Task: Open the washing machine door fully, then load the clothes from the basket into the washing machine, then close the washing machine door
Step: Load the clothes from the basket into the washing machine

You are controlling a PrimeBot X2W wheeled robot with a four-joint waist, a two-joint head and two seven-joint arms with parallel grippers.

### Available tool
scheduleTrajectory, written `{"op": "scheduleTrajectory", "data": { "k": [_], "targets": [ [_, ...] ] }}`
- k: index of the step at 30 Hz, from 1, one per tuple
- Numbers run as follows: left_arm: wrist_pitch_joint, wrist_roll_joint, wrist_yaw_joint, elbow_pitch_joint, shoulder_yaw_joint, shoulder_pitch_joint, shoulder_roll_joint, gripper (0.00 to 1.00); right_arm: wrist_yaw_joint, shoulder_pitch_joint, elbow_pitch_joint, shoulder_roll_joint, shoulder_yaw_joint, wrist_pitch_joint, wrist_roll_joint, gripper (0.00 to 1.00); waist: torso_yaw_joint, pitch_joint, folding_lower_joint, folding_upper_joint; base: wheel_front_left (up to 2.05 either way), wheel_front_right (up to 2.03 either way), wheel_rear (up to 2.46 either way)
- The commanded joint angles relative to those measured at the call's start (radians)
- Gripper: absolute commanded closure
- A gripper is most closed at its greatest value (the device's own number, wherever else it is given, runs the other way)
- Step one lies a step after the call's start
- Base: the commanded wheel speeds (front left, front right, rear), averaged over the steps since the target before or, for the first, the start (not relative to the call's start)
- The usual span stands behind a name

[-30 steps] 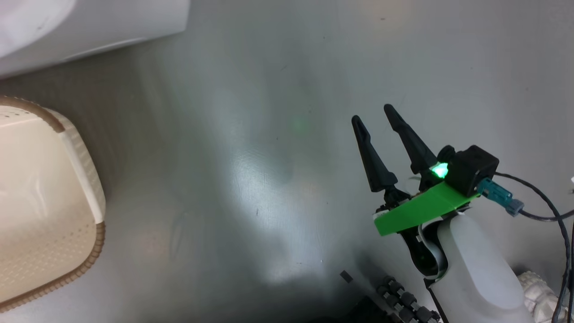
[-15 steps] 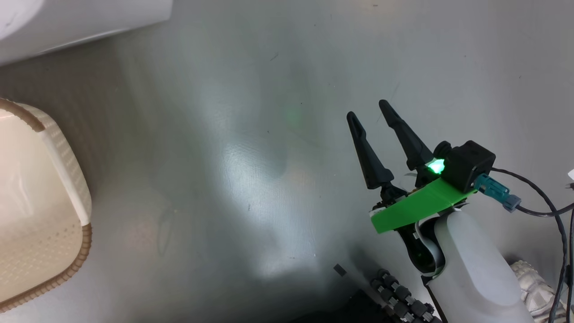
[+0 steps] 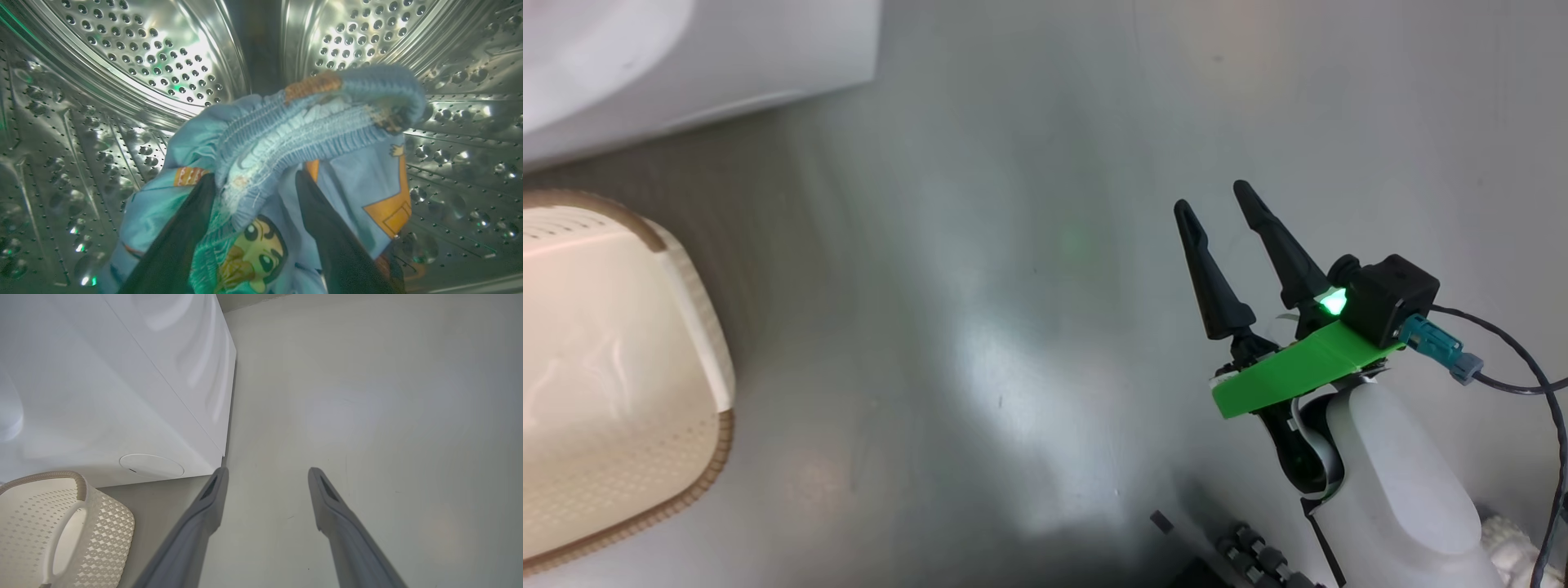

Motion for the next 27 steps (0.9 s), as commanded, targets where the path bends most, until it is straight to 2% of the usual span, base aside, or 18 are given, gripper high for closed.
{"op": "scheduleTrajectory", "data": {
  "k": [1, 14, 27],
  "targets": [
    [-0.012, -0.005, 0.009, -0.021, 0.009, 0.029, 0.051, 0.00, 0.003, 0.049, -0.012, 0.006, 0.014, -0.006, -0.009, 0.00, 0.023, -0.042, 0.0000, 0.0000, 0.00, 0.00, 0.00],
    [-0.172, -0.073, 0.016, -0.068, 0.043, 0.288, -0.021, 0.00, 0.003, 0.098, 0.005, 0.006, -0.019, -0.006, -0.059, 0.00, 0.079, -0.162, 0.0000, 0.0000, 0.00, 0.00, 0.00],
    [-0.240, -0.105, 0.047, -0.221, 0.062, 0.558, -0.084, 0.00, 0.003, 0.140, 0.012, 0.006, -0.044, -0.006, -0.099, 0.00, 0.110, -0.265, 0.0000, 0.0000, 0.00, 0.00, 0.00]
  ]
}}
